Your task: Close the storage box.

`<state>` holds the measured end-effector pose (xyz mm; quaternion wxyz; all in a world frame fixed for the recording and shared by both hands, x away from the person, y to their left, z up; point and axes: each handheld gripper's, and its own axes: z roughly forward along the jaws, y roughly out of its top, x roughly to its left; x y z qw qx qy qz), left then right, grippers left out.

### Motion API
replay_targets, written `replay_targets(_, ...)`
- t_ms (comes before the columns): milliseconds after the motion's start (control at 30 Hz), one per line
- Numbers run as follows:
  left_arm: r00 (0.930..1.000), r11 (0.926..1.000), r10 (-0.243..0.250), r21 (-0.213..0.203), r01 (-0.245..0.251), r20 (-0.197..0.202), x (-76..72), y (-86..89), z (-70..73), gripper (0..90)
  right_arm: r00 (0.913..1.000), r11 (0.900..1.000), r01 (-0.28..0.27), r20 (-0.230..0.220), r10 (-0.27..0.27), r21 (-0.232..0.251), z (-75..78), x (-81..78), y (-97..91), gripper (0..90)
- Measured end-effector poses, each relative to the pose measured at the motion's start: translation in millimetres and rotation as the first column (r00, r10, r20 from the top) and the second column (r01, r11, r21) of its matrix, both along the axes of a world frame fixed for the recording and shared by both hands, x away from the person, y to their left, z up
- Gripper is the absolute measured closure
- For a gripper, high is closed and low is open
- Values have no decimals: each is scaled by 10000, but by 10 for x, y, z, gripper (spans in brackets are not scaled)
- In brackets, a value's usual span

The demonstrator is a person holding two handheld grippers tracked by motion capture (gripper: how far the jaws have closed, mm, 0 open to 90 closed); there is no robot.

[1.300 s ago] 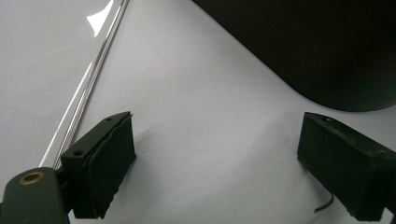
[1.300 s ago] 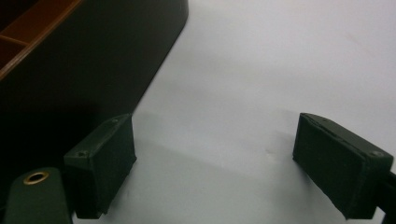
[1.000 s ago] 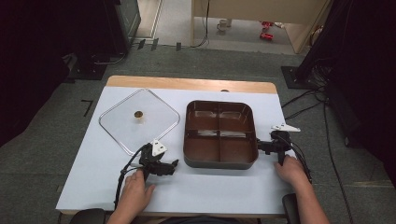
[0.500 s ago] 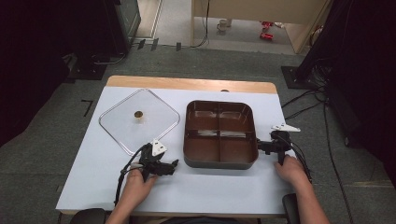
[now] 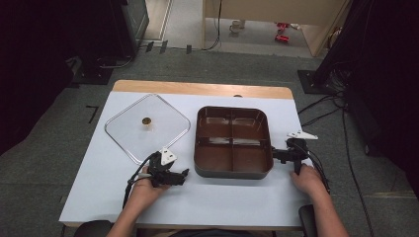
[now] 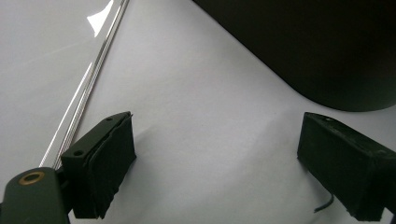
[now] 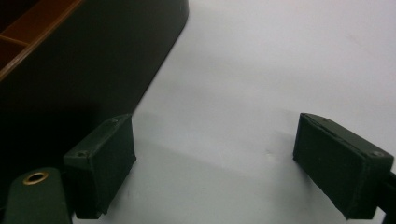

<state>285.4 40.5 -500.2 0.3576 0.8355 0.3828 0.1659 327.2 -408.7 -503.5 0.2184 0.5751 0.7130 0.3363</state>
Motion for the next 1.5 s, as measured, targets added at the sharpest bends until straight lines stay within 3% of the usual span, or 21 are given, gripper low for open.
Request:
replay_targets(433, 10000, 10000, 87, 40, -87, 21, -8, -10, 3, 116, 10000, 10000, -1, 0, 1, 4, 0, 0, 0, 126)
replay_targets(567, 9999, 9998, 88, 164, -87, -106, -3, -26, 23, 124, 10000, 10000, 0, -3, 0, 4, 0, 0, 0, 126)
replay_targets(800, 9972, 9978, -395, 505, 428, -633, 63, -45, 87, 151, 10000, 10000, 0, -2, 0, 6, 0, 0, 0, 126)
replay_targets(1000, 9920, 9972, -696, 200, 721, -1051, 77, -35, 131, 202, 10000, 10000, 0, 7, 0, 29, 0, 0, -2, 126)
replay_targets(1033, 9916, 9968, -742, 212, 769, -1062, 93, -27, 149, 256, 10000, 10000, -3, 11, 3, 28, 0, 1, -3, 126)
replay_targets(1500, 9910, 9975, -700, 20, 707, -1139, 106, 58, 284, 248, 10000, 10000, -1, 1, 1, 14, 0, 0, -1, 126)
